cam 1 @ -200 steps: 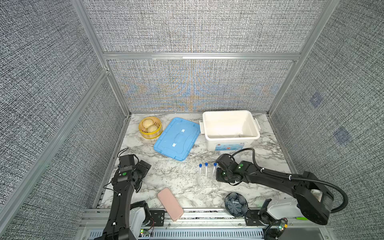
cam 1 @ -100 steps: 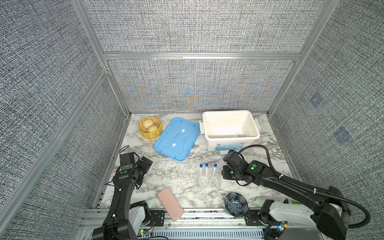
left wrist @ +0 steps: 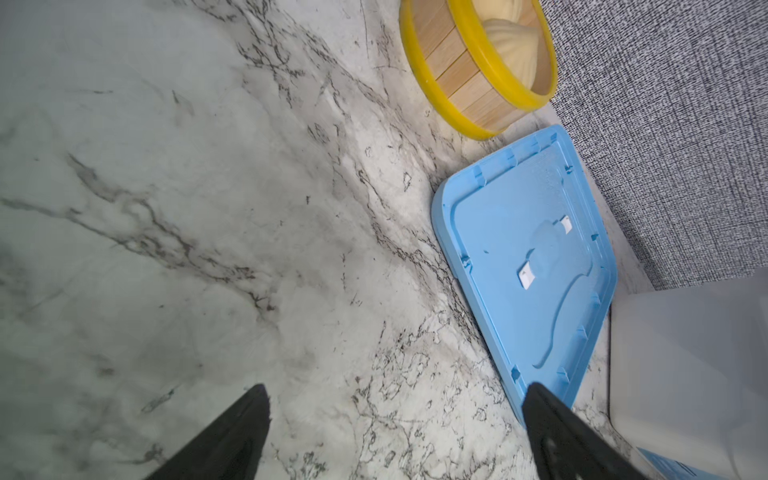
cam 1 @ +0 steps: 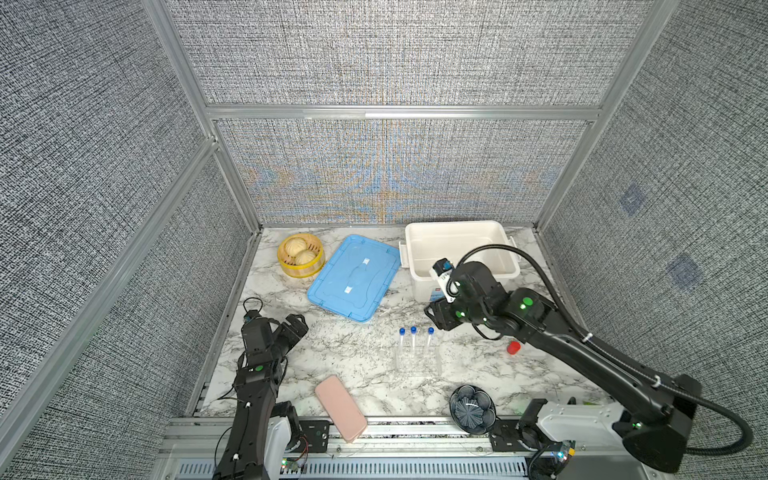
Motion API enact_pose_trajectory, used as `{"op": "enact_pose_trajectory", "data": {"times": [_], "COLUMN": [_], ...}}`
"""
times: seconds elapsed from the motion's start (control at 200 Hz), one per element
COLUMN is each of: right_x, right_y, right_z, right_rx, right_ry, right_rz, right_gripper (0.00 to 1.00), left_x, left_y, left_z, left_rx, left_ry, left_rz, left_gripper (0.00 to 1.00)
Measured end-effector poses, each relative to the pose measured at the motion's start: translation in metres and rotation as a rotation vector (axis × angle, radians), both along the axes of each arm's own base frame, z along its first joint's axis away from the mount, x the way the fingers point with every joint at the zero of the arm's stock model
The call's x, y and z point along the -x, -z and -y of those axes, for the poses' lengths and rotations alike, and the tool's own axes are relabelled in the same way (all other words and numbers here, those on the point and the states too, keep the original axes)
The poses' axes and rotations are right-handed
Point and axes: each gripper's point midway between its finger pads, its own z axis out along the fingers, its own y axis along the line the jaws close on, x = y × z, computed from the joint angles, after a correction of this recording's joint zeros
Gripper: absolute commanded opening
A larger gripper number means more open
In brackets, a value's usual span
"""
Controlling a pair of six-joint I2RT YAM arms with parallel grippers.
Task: Organize the chemistry lab equipment
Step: 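Release the clear rack and raise the right gripper above the tubes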
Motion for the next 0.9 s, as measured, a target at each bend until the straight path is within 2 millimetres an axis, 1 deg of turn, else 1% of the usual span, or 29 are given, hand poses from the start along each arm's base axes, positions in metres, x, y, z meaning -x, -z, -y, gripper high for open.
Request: {"op": "enact_pose_trajectory", "data": {"times": [0.115, 0.345, 0.515, 0.65, 0.9], "right_x": [-0.002, 0.003, 0.005, 0.009, 0.011], "right_y": [0.007, 0.029, 0.044, 0.052, 0.060], "right_z": [-0.017, -0.028, -0.030, -0.027, -0.024], "right_rx": [0.037, 0.099, 0.136, 0.162, 0.189], "right_ry": [-0.075, -0.163, -0.199, -0.224, -0.247], "right_rz": [-0.058, -0.139, -0.167, -0.186, -0.189], "right_gripper": [0.60, 0.60, 0.60, 0.60, 0.59], "left_x": [-0.004, -0.005, -0.004, 0.000, -0.001], "left_y": [-0.010, -0.002, 0.004, 0.016, 0.016], "left_z": [-0.002, 0.000, 0.000, -0.004, -0.009], "left_rx": [-0.028, -0.016, -0.015, -0.021, -0.040], "left_ry": [0.004, 0.013, 0.013, -0.011, -0.035], "left_rz": [0.055, 0.036, 0.031, 0.011, 0.011], "left_gripper": [0.96, 0.96, 0.96, 0.96, 0.96]}}
